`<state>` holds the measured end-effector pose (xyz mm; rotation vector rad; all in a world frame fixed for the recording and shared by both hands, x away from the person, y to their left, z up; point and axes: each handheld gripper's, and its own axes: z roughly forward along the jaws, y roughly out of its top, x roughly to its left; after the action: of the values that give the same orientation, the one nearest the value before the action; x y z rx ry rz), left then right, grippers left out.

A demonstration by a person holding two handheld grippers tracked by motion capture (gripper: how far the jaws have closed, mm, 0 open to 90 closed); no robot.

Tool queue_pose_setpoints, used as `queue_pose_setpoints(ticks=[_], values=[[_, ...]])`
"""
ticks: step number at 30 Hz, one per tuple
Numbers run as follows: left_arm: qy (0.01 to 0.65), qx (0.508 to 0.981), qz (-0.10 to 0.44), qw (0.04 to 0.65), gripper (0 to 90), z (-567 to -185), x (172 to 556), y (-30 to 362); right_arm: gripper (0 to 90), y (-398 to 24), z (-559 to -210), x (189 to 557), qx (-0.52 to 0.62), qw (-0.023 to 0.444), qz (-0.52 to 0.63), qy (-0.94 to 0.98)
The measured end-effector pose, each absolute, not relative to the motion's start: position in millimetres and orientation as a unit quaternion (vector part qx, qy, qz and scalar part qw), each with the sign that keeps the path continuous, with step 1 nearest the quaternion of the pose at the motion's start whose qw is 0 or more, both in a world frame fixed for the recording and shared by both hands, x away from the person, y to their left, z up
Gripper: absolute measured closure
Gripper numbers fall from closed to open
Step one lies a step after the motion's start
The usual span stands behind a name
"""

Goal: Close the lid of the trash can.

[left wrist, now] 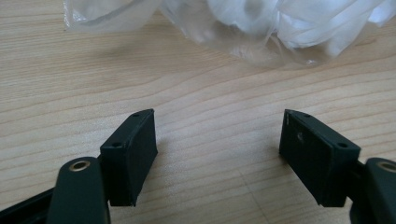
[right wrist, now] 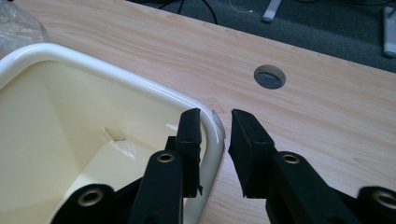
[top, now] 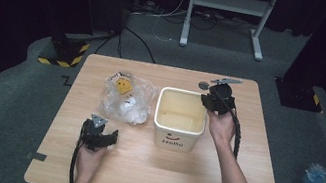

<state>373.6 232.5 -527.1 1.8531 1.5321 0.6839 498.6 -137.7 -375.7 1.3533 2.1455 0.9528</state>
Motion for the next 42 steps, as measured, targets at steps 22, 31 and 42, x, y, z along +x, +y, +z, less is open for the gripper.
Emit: queue_pose_setpoints(ticks=[22, 31, 42], values=[[0.582, 0.703, 0.259, 0.316, 27.6, -527, 374, 232, 42.3, -148, -375, 498, 0.485, 0.195, 0.378, 0.764], [0.582, 0.703, 0.259, 0.316, 27.6, -527, 374, 232, 42.0, -154, -371, 493, 0.472, 0.195, 0.397, 0.763], [0.582, 0.703, 0.259, 0.316, 27.6, -527, 373, 232, 42.1, -168, -370, 485, 0.468, 0.194, 0.414, 0.756]])
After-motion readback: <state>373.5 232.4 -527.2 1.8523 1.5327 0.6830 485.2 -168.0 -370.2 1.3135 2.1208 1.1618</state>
